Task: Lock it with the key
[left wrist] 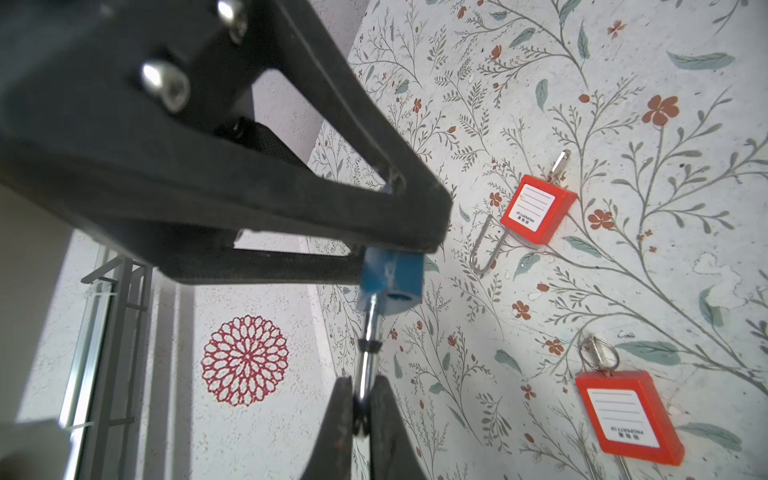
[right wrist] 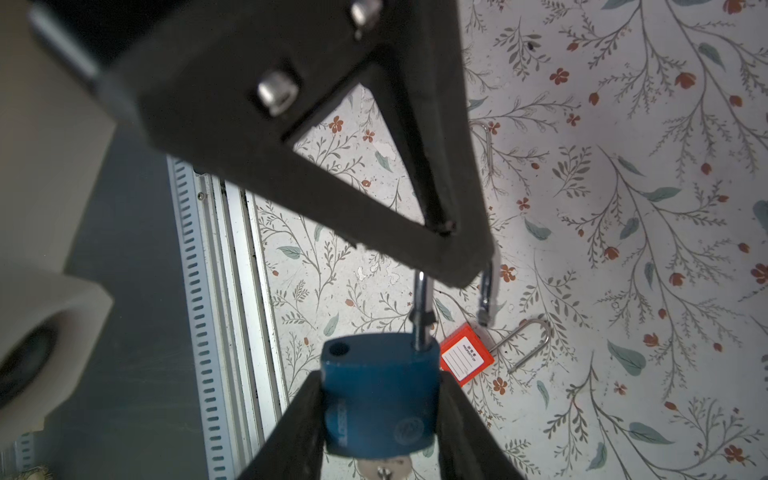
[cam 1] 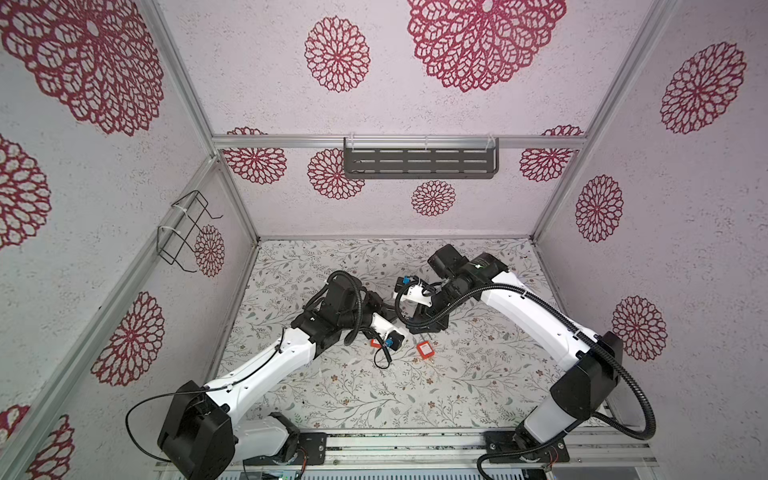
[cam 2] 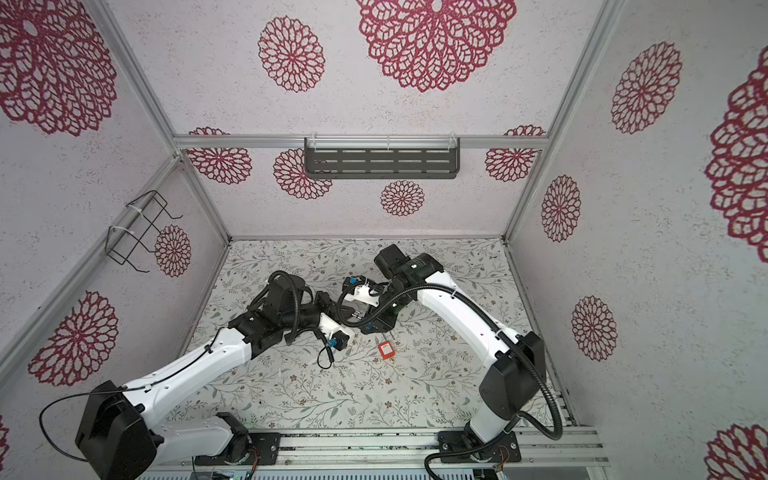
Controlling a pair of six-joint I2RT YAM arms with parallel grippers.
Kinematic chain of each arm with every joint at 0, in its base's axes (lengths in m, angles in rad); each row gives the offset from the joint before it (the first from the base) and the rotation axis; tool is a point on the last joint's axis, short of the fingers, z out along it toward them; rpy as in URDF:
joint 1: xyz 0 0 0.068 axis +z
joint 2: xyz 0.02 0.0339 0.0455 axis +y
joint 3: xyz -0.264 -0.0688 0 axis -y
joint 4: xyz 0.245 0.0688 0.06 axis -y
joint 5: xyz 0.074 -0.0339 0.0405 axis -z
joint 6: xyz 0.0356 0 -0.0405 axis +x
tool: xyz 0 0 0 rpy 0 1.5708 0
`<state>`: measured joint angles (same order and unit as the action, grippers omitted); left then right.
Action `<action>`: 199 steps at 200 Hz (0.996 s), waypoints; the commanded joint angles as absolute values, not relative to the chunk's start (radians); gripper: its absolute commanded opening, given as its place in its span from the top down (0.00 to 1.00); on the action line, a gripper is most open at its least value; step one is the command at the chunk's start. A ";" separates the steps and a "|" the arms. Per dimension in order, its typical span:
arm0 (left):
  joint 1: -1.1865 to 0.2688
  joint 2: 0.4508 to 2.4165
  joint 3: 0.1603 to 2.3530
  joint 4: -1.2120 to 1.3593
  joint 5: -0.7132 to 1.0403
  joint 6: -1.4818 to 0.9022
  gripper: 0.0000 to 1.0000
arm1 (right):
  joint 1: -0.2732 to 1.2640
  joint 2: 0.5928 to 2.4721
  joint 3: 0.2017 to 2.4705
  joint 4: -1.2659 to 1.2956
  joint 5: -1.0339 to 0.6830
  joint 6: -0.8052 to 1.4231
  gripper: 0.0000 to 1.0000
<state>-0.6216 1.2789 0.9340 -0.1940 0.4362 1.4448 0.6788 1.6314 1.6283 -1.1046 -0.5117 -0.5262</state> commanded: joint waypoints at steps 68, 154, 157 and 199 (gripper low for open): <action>-0.629 1.282 1.004 -0.324 0.415 1.035 1.00 | 0.618 1.257 1.382 -0.734 -0.408 -0.534 0.18; -0.571 1.302 1.083 -0.372 0.639 0.637 1.00 | 0.586 1.062 1.074 -0.431 -0.499 -0.447 0.34; -0.569 1.304 1.086 -0.375 0.649 0.629 1.00 | 0.586 1.062 1.067 -0.421 -0.506 -0.444 0.34; -0.555 1.322 1.117 -0.424 0.717 0.604 1.00 | 0.586 1.073 1.014 -0.301 -0.543 -0.409 0.39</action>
